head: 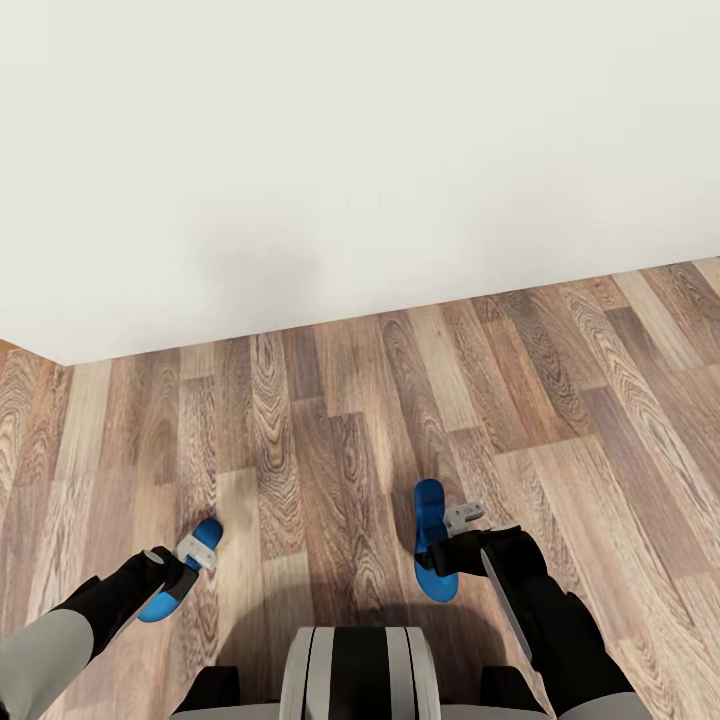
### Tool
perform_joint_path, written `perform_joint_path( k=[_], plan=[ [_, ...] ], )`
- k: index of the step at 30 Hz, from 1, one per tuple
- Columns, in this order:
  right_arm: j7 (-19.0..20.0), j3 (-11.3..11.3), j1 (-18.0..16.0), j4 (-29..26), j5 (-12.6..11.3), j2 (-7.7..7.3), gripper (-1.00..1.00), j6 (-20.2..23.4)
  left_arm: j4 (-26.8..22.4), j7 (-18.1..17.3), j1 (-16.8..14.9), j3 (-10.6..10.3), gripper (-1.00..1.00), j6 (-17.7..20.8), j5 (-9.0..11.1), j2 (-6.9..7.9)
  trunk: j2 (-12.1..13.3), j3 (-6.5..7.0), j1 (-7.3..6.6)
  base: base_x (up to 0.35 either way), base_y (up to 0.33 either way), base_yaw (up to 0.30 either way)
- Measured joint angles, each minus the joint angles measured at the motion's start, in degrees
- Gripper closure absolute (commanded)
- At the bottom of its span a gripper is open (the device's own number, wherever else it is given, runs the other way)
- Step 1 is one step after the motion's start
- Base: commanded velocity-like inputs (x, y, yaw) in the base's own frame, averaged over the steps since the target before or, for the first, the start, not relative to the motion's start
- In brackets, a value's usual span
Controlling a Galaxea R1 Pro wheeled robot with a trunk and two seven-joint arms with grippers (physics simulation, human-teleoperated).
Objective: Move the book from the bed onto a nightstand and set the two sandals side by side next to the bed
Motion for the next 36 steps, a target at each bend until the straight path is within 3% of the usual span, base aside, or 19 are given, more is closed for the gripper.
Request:
perform_joint_path(
  k=[27, 36],
  plan=[
    [0.04, -0.08, 0.0, 0.0, -0.07, -0.11, 1.0, 0.0, -0.77, -0.52, -0.03, 0.08, 1.0, 0.82, 0.33, 0.01, 0.0, 0.0, 0.0, 0.0, 0.0, 0.0],
    [0.01, -0.11, 0.0, 0.34, -0.09, -0.15, 1.0, 0.0, -6.12, -0.78, -0.04, 0.16, 1.0, 6.36, 0.91, 0.06, 0.0, 0.0, 0.0, 0.0, 0.0, 0.0]
  ],
)
